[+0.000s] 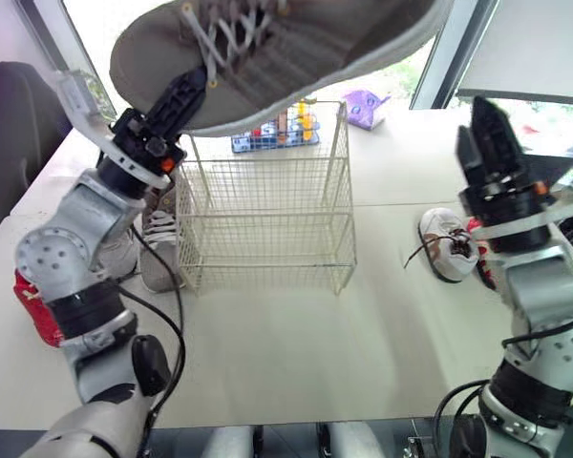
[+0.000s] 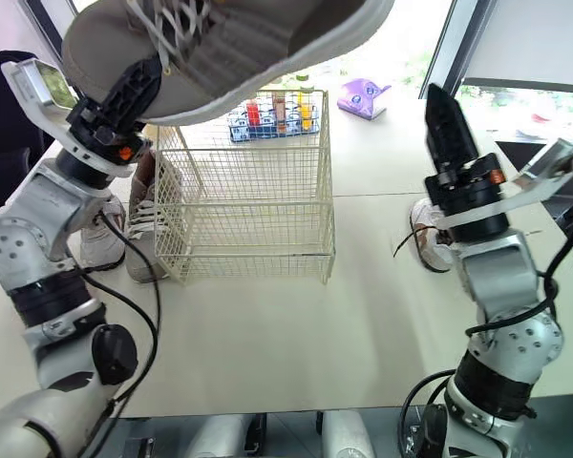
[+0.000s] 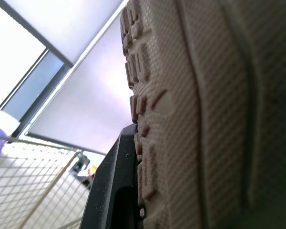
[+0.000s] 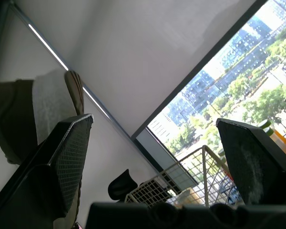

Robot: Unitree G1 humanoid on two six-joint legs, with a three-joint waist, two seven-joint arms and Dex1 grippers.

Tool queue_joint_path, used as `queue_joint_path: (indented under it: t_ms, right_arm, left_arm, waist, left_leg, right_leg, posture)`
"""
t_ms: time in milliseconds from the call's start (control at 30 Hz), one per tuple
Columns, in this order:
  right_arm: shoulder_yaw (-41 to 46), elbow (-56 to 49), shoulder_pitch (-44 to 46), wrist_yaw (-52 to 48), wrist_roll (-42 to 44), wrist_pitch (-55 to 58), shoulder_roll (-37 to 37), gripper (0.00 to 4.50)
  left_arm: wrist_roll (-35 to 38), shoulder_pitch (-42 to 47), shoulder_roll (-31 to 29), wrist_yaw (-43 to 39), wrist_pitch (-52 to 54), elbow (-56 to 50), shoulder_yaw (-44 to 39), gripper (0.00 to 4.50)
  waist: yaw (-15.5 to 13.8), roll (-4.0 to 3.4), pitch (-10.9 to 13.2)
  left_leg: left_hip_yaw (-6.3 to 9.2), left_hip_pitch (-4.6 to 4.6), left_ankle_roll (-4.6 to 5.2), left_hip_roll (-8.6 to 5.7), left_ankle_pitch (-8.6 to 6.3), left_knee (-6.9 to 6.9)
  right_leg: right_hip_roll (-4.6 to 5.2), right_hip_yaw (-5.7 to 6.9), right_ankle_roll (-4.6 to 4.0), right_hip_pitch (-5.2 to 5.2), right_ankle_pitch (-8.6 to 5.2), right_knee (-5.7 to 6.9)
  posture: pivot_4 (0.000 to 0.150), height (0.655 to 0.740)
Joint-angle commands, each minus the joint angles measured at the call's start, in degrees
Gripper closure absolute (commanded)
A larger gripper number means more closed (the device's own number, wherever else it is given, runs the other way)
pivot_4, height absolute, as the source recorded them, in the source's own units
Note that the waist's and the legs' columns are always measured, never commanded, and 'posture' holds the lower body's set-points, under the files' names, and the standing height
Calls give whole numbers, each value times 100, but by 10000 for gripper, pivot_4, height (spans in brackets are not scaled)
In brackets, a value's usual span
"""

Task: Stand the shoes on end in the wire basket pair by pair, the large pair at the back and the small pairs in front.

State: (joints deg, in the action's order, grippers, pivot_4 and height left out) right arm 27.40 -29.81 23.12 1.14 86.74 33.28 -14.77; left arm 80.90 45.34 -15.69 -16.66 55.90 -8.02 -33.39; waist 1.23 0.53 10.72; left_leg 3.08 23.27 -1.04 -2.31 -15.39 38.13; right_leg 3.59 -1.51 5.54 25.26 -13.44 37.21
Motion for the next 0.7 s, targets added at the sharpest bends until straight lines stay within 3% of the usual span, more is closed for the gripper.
queue_joint_path:
  t_ms: [33, 267, 567, 700]
  right_arm:
    - [-1165, -224, 276, -215, -643, -95, 396, 138]
    - [-2086, 221, 642, -716, -1532, -347, 796, 138]
    - [-2118, 756, 1005, -926, -2182, -654, 1024, 138]
    - [-1904, 747, 1349, -904, -1956, -743, 1156, 138]
  left_arm:
    - [469, -352, 421, 534, -502, -754, 249, 37704]
    - [675, -858, 641, 958, -944, -1202, 743, 37704]
    - [1127, -1365, 375, 963, -1135, -1446, 1174, 37704]
    - [970, -1560, 150, 926, -1151, -1354, 1335, 37704]
  waist:
    - [-4, -3, -2]
    - [-63, 4, -3]
    - [-34, 4, -3]
    - [-38, 3, -3]
  left_leg:
    - [-1, -9, 0, 2, 0, -1]
    - [11, -6, -7, 1, 5, 6]
    - [17, -15, -7, 5, 5, 3]
    - [18, -14, -7, 5, 5, 3]
  right_leg:
    - [-4, 0, 0, -7, 0, 1]
    - [-23, 11, -5, -21, 3, -10]
    - [-32, 12, -6, -28, 3, -12]
    - [-34, 12, -6, -28, 2, -12]
  posture:
    - [1500, 7400]
    - [1500, 7400]
    - [1500, 7400]
    - [1500, 7400]
